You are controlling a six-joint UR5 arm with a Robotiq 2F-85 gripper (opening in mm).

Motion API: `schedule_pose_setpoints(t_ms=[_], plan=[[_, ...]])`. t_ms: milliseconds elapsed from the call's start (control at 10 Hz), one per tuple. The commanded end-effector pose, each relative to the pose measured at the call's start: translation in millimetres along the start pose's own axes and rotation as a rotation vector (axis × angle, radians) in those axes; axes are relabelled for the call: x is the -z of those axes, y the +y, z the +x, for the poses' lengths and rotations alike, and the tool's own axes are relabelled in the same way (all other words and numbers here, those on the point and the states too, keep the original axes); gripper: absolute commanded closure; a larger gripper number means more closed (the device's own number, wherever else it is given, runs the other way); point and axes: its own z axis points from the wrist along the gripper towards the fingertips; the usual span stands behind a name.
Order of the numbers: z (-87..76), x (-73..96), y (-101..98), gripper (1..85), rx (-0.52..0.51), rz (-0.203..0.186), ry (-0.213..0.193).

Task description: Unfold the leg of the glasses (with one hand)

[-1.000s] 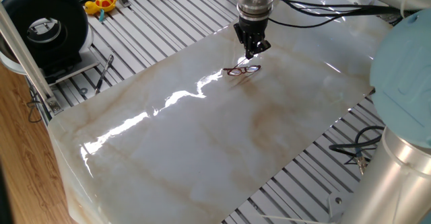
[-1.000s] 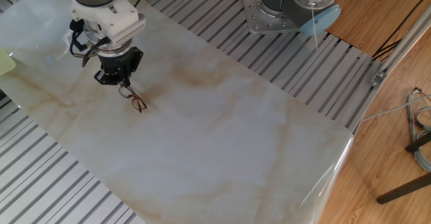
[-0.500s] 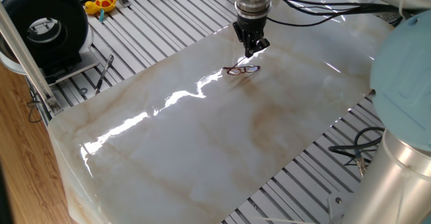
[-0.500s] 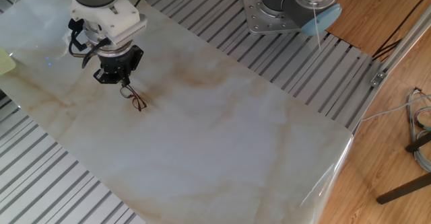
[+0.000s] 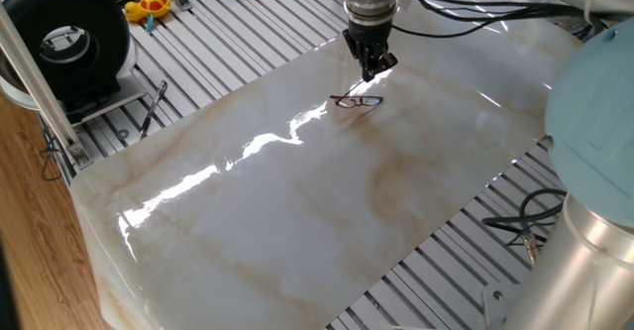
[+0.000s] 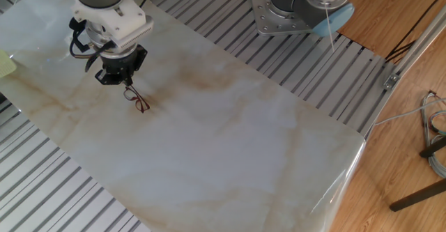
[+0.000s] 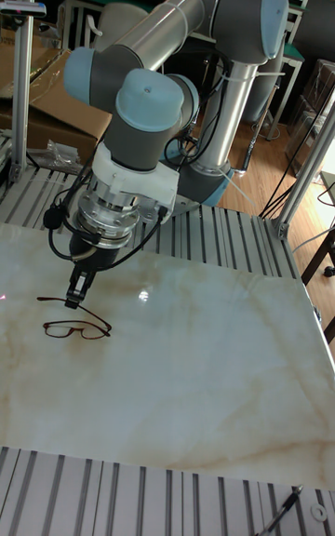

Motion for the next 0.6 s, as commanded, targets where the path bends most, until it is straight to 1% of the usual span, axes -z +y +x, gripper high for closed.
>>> schedule_pose_setpoints(t_ms=[0, 500], plan=[[1.7, 7.8, 0.8, 84.3, -0.006, -0.007, 0.011], [-3.8, 13.7, 1.5, 84.3, -0.020, -0.015, -0.002]])
